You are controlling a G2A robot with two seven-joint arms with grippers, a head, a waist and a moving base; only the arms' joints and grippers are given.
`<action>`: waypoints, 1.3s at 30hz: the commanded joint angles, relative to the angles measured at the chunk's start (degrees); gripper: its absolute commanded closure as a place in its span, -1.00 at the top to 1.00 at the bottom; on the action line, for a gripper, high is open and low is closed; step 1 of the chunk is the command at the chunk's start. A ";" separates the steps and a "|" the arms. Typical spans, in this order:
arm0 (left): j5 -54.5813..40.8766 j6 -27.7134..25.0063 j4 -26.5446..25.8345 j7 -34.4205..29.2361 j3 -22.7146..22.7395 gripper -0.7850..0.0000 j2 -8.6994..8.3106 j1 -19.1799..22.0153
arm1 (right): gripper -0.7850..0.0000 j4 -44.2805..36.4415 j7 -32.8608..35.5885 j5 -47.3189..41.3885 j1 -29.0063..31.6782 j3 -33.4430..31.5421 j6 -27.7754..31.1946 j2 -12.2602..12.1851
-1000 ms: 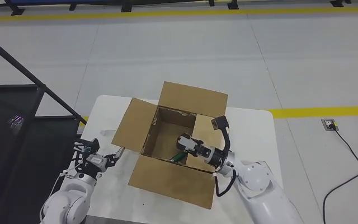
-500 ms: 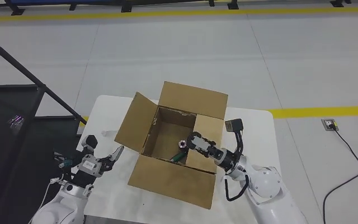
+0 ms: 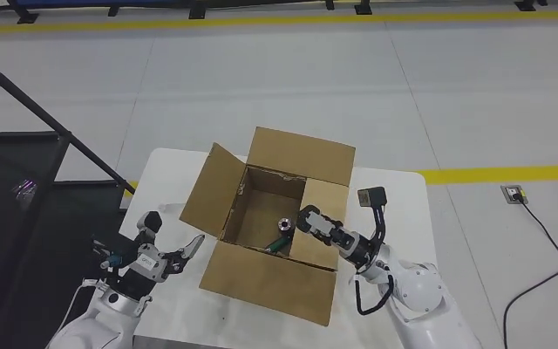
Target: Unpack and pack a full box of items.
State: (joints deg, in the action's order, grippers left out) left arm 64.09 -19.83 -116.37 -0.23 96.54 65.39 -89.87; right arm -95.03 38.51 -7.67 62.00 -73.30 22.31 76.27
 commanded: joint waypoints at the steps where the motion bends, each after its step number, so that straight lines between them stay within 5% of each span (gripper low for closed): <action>1: 0.00 0.00 0.00 0.00 0.00 1.00 0.00 0.00 | 1.00 0.00 0.00 0.00 0.00 0.00 0.00 0.00; 14: -2.26 -2.61 -2.23 -7.03 -5.01 1.00 -0.05 7.85 | 1.00 -7.20 1.79 2.50 4.29 -4.81 1.39 -1.40; 30: -6.12 -3.05 -1.90 -8.78 -7.76 1.00 0.15 8.28 | 1.00 -8.86 1.56 5.16 4.10 -5.47 1.64 -1.74; 39: -27.97 -6.52 11.22 -26.27 -16.68 1.00 0.68 21.85 | 1.00 -12.47 0.88 5.99 8.98 -13.39 2.94 -3.11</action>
State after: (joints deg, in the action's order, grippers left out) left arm 41.16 -26.00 -108.25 -23.46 81.09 65.96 -70.80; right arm -107.15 39.35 -1.36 69.91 -85.28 25.05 73.36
